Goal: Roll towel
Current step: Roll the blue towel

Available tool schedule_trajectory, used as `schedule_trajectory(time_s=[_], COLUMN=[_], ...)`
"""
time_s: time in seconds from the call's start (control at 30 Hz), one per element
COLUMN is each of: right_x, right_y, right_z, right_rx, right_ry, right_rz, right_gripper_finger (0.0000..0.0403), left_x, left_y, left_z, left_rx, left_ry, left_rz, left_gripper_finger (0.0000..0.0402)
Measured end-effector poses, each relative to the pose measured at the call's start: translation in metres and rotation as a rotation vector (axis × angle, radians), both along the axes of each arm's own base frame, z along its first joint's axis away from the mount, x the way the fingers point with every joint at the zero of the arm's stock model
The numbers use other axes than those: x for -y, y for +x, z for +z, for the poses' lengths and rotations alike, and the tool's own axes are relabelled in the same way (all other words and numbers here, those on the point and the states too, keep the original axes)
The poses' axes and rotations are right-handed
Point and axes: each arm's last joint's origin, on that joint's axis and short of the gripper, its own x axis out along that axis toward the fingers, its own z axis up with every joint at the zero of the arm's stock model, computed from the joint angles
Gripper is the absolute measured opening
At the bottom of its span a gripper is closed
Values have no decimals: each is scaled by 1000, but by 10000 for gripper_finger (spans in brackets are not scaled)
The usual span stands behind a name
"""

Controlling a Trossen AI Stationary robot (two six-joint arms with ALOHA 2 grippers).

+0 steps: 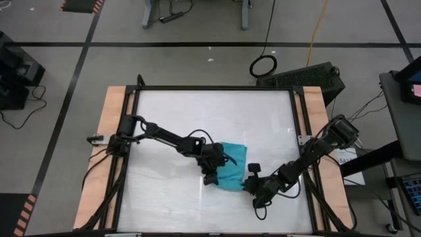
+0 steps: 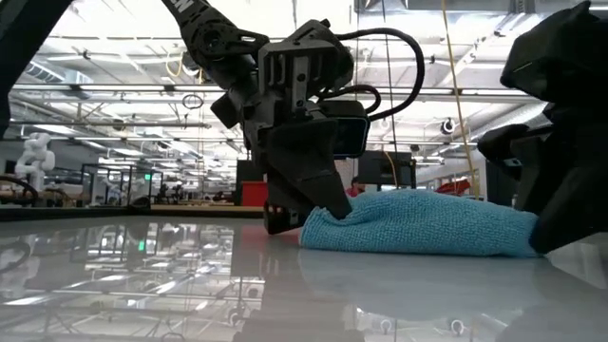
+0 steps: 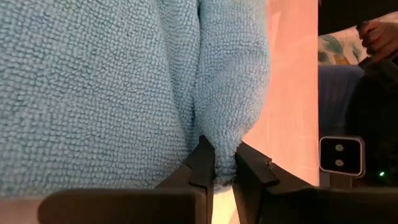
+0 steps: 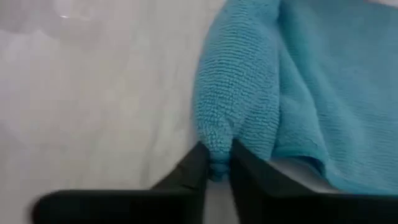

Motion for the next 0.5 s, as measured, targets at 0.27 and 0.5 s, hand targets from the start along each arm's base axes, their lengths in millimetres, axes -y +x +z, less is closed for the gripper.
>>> schedule_trajectory(time_s=[0.27, 0.5], right_x=[4, 8], right_y=[8, 13], right_z=[2, 4], right_rx=[-103, -211], right_ry=[251, 487], right_rz=[30, 54], right_gripper_finger=[11, 5], left_x=[-2, -2], left_y=[-7, -14], left_z=[21, 38], left_rx=[100, 166], left_ry=[122, 189], left_rz=[-94, -167], left_gripper_finger=[45, 68])
